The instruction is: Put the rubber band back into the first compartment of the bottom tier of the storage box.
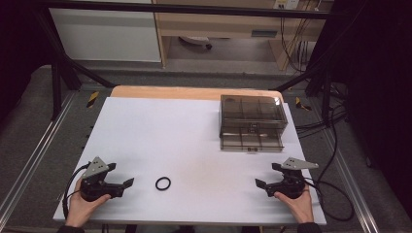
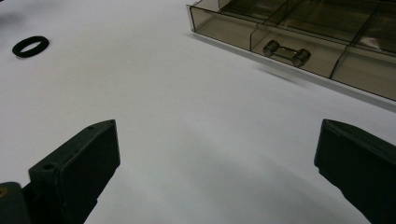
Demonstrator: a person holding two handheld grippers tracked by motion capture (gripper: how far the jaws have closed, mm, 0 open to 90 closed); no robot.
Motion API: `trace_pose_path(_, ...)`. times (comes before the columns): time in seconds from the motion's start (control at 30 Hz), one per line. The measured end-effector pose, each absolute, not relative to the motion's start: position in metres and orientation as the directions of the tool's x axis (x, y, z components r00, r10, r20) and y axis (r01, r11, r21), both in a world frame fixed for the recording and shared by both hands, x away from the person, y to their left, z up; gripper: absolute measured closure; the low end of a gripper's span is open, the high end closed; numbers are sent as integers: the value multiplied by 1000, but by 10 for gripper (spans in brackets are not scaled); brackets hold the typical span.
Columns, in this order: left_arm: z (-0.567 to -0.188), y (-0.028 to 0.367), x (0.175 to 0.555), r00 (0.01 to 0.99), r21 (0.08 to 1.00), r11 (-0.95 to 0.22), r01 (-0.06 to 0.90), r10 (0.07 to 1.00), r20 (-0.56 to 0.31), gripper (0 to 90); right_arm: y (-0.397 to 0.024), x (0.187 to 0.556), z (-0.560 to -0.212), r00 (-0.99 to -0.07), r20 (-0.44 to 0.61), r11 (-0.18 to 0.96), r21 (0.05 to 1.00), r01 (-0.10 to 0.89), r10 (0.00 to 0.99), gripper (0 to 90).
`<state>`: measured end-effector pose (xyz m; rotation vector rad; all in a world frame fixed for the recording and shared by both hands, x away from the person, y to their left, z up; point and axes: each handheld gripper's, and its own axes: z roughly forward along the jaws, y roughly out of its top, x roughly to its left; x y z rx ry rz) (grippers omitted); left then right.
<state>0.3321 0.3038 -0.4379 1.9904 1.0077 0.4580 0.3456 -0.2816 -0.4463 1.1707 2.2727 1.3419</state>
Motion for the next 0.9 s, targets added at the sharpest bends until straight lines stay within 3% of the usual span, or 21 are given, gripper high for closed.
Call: trace_pose_path(0.9, -433, 284, 334, 646, 797, -367, 481, 762, -39, 68, -283, 345, -446, -648, 171, 253, 824, 507, 742, 8)
